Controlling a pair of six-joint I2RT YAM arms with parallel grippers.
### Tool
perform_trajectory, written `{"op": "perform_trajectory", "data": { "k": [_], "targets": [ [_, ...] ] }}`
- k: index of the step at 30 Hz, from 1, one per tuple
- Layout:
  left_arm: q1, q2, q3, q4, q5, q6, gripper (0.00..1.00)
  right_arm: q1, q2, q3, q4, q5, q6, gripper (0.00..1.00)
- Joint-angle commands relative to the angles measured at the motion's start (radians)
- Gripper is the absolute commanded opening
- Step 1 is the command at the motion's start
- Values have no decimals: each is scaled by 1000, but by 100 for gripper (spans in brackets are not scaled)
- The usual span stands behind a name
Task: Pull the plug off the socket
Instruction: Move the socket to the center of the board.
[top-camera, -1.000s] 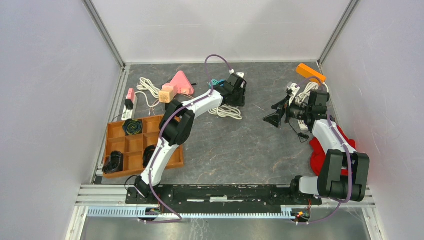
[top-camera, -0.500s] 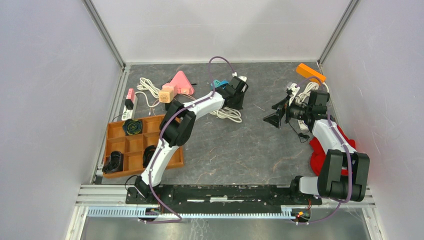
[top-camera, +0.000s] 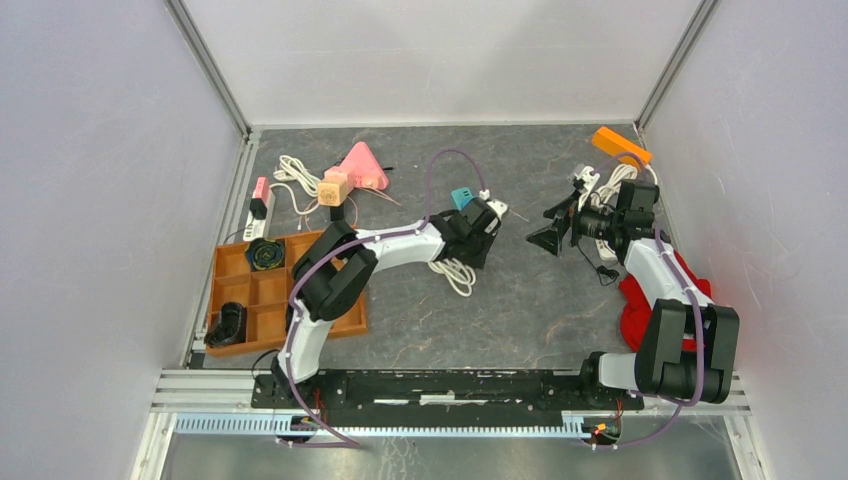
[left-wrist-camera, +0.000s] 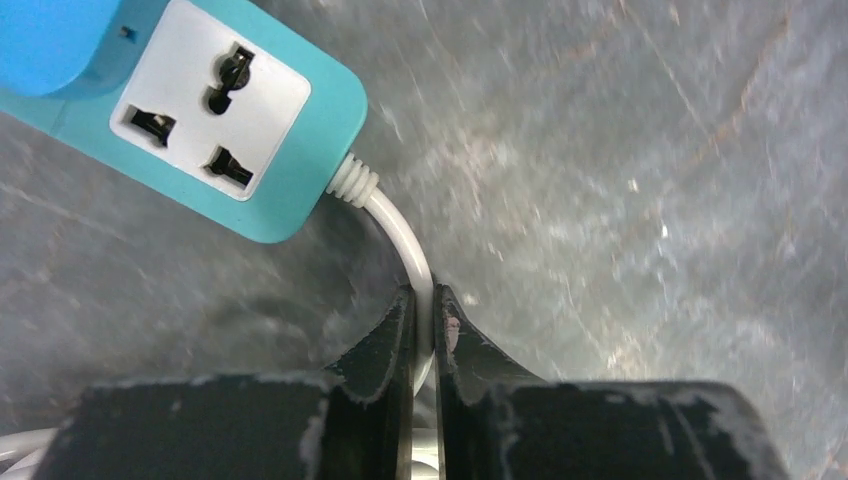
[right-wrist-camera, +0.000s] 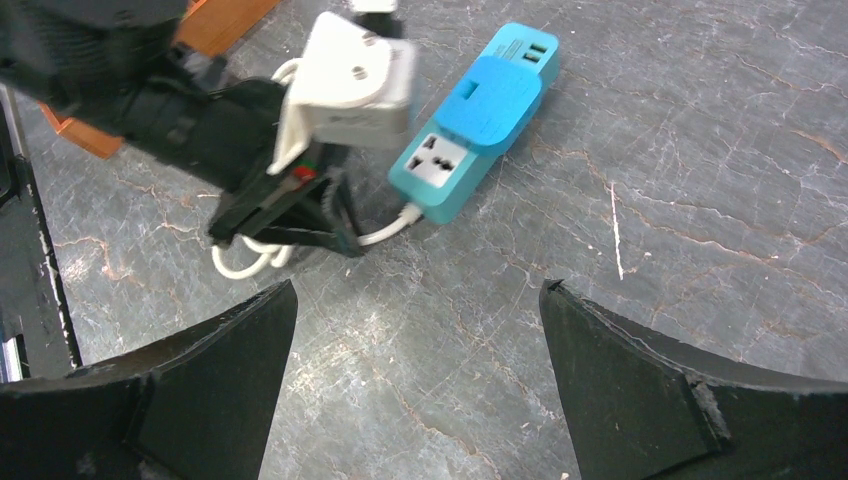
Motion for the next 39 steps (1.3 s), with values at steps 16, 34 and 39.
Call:
{"op": "perform_trajectory", "data": {
  "k": [16, 34, 39],
  "targets": [
    [-76, -350, -525, 373, 62, -94, 31, 27, 87, -76, 301, -60, 302, 98],
    [-64, -594, -615, 443, -180, -98, 95, 227, 380, -157, 931, 100, 1114, 96],
    [59, -580, -593, 457, -69, -155, 100, 255, 472, -43, 851, 174, 1072, 95]
  ]
}}
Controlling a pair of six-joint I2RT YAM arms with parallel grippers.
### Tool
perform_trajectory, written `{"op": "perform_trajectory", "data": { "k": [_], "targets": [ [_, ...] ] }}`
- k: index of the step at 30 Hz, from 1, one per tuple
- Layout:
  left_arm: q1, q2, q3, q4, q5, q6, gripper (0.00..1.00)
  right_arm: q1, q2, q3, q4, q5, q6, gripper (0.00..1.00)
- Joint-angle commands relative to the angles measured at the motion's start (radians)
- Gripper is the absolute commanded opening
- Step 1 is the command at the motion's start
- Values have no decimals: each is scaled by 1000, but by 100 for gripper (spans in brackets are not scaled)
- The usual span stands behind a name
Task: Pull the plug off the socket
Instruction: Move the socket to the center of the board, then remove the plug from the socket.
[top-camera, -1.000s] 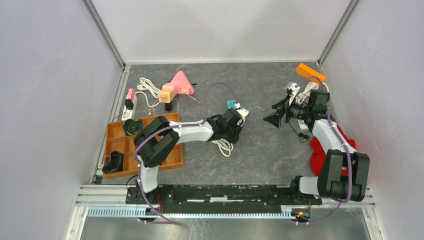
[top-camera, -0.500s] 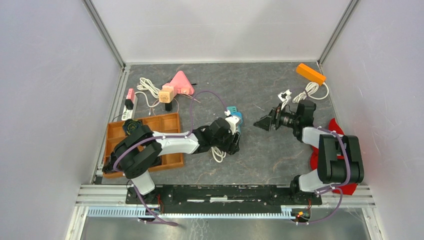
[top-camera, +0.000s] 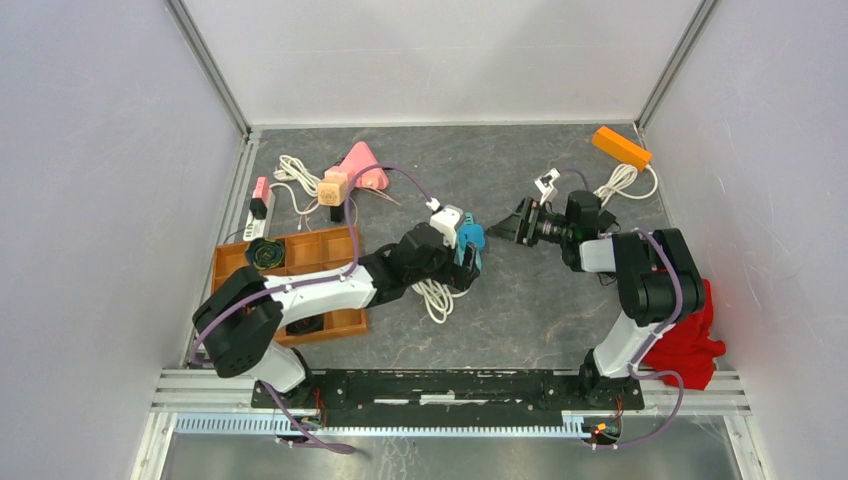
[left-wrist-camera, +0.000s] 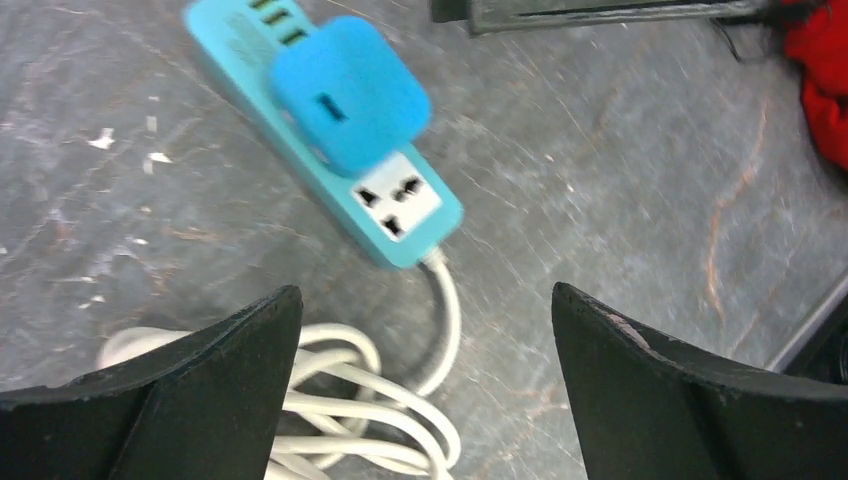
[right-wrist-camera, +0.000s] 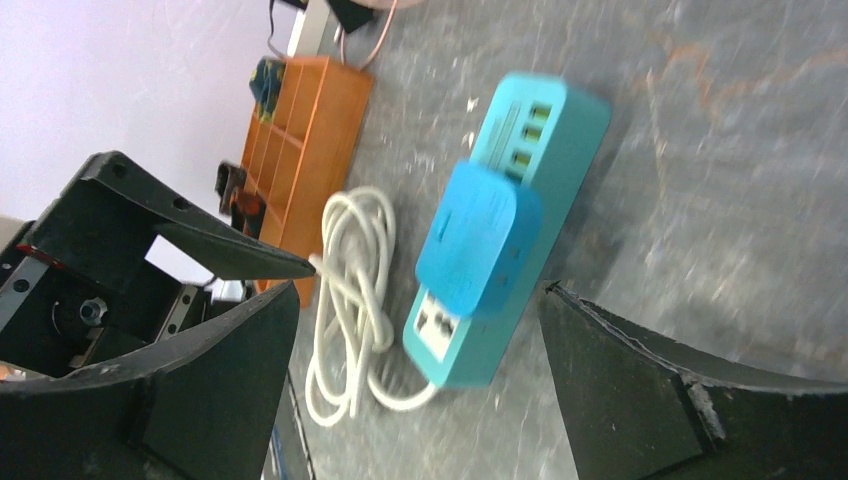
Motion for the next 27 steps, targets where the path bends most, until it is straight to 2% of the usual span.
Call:
{"op": "perform_trajectory", "data": {
  "k": [1, 7, 12, 27],
  "targets": [
    [118, 9, 17, 55, 67, -68, 100, 24, 73, 99, 26, 63, 46, 95],
    [157, 82, 12, 140, 163, -105, 100, 58, 137, 125, -13, 77, 11, 94],
    [157, 164, 41, 163, 170, -105, 98, 62, 164, 129, 6, 37, 29, 94],
    [157, 324, 134, 104, 132, -80, 74, 70, 156, 113, 145, -45, 150, 89]
  ]
}}
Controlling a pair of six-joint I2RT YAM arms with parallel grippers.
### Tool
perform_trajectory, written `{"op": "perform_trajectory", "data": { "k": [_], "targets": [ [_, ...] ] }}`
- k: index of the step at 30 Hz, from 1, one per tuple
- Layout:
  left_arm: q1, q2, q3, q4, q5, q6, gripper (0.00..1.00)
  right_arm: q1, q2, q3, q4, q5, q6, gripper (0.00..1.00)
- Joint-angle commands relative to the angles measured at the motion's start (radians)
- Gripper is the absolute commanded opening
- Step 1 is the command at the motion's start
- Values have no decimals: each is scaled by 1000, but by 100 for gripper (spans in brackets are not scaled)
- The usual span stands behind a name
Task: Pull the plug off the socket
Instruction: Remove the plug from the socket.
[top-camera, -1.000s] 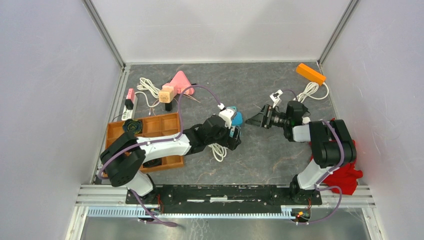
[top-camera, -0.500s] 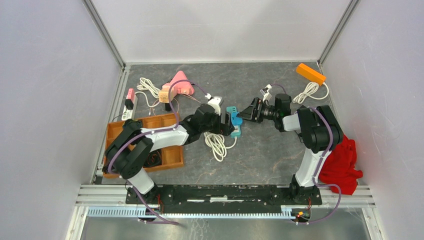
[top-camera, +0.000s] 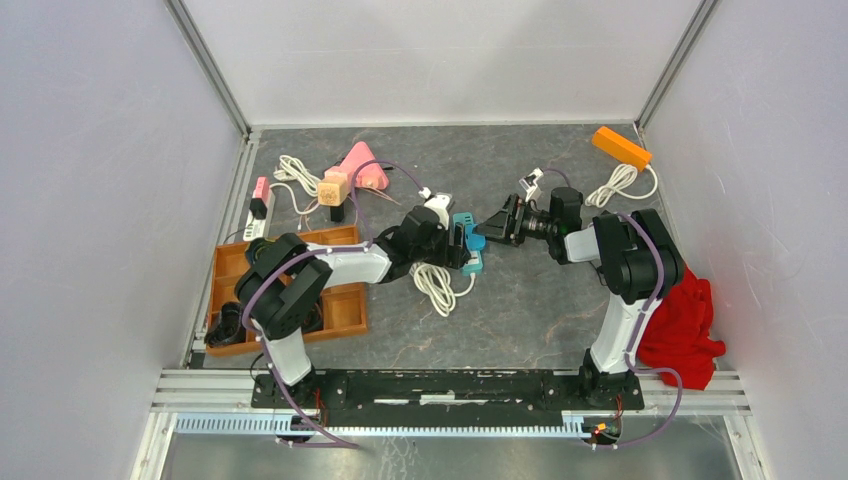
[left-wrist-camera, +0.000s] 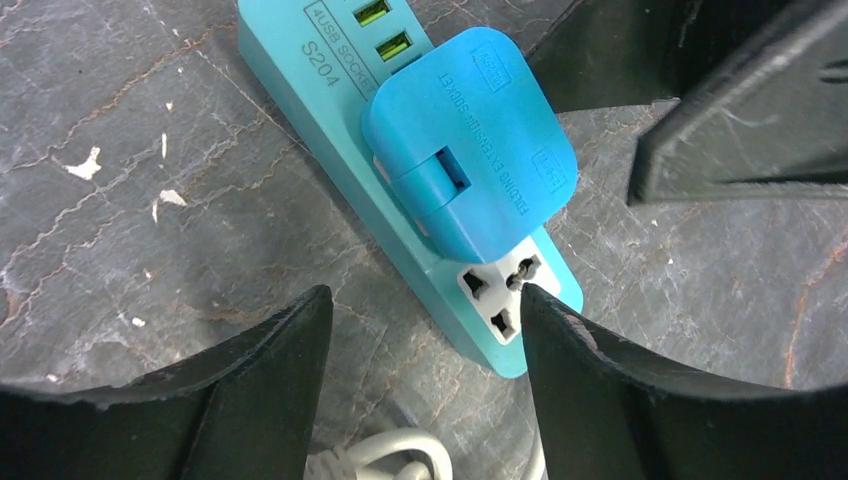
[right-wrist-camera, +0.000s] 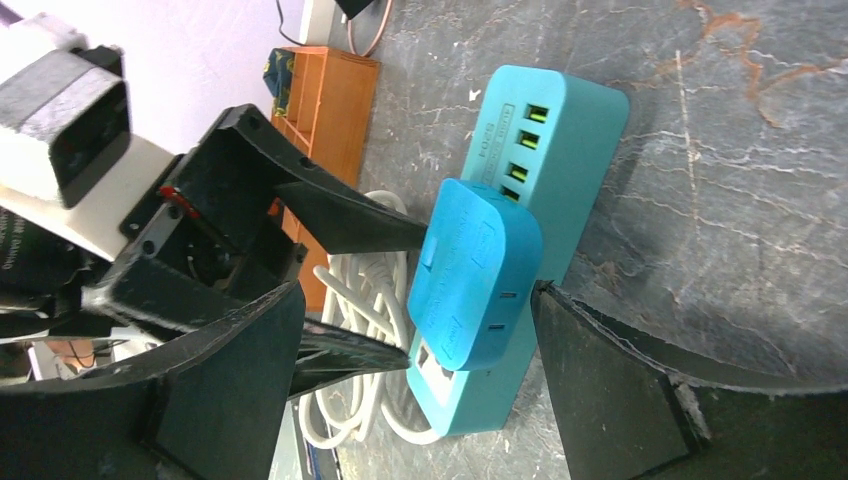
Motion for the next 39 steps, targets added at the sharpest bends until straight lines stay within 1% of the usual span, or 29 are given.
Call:
{"op": "perform_trajectory", "data": {
  "k": [1, 3, 7, 9, 14, 17, 20, 25, 31, 34, 39],
  "targets": [
    [-1, 47, 55, -24, -8, -6, 72, 6, -18, 9, 104, -45, 50, 88],
    [-2, 55, 62, -37, -11, -2, 67, 7, -22, 5, 136, -60, 79, 87],
    [-2, 61, 56, -44, -14, 1, 63, 7, -32, -12, 275, -87, 186, 83],
    [-2, 64, 53, -44, -13, 2, 63, 6, -34, -24, 346, -95, 234, 81],
    [-1, 61, 56, -42, 13, 9, 63, 31, -18, -32, 399, -98, 275, 78],
    [-2, 40, 47, -32, 30, 15, 64, 54, -5, -37, 489, -106, 333, 77],
    [-2, 6, 24, -16, 51, 24, 67, 66, 5, -37, 574, -111, 396, 76],
    [-2, -62, -23, 9, 72, 35, 74, 65, 16, -38, 577, -115, 398, 76],
    [-1, -111, -49, 20, 79, 22, 75, 54, 5, -32, 597, -123, 404, 76],
    [-2, -138, -63, 38, 80, 14, 76, 22, -20, -33, 654, -135, 434, 76],
    [-2, -164, -48, 44, 71, 1, 83, -62, -60, -69, 685, -134, 436, 76]
  ]
}}
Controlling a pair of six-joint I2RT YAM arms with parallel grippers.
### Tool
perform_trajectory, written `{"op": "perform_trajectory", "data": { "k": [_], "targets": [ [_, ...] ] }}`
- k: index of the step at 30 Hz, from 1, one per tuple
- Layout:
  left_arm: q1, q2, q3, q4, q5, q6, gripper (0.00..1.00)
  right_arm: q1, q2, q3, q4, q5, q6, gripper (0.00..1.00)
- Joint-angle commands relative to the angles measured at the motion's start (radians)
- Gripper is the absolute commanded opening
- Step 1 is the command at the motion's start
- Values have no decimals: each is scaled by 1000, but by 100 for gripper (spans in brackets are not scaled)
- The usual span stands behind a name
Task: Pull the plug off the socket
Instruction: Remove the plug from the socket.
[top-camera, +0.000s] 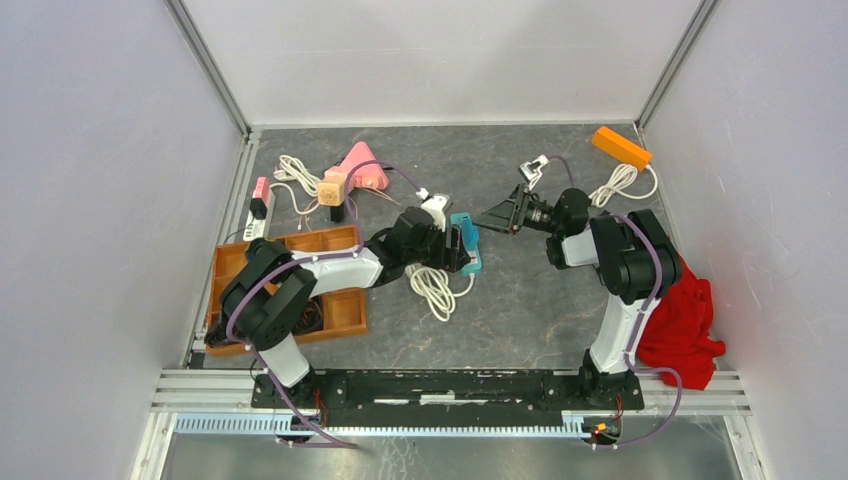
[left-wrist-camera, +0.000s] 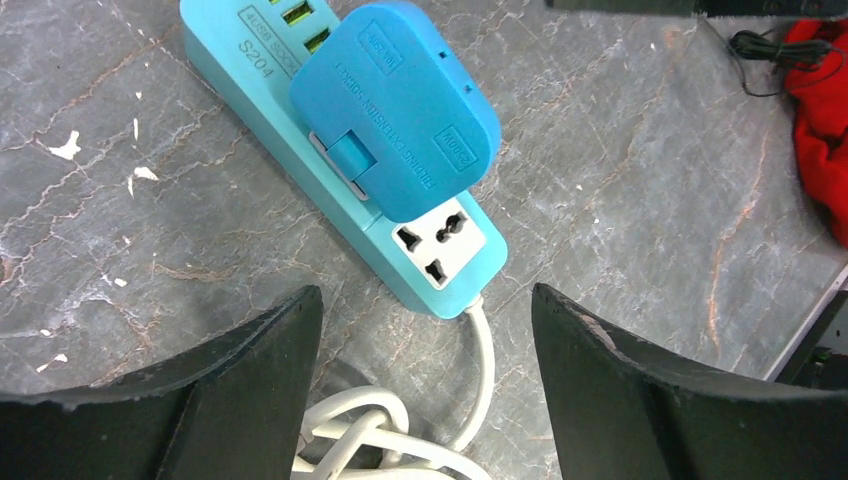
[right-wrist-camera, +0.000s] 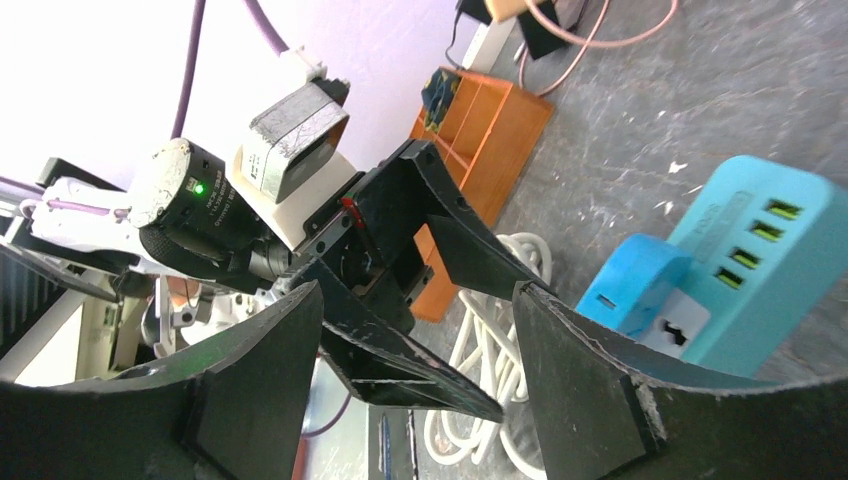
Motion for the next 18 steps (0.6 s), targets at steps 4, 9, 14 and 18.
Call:
{"op": "perform_trajectory", "data": {
  "k": [4, 9, 14, 18],
  "targets": [
    [-2, -31, 82, -5, -31, -22, 85, -119, -63, -66, 80, 0, -33, 67],
    [-27, 49, 239, -189, -180, -38, 86, -136, -84, -55, -242, 24, -272, 65],
    [-86, 148, 422, -378, -407, -55, 88, -136, -108, -30, -419, 49, -420, 65],
    [-117, 245, 583, -530, -587, -90, 87, -136, -107, -31, -433, 54, -427, 66]
  ]
}}
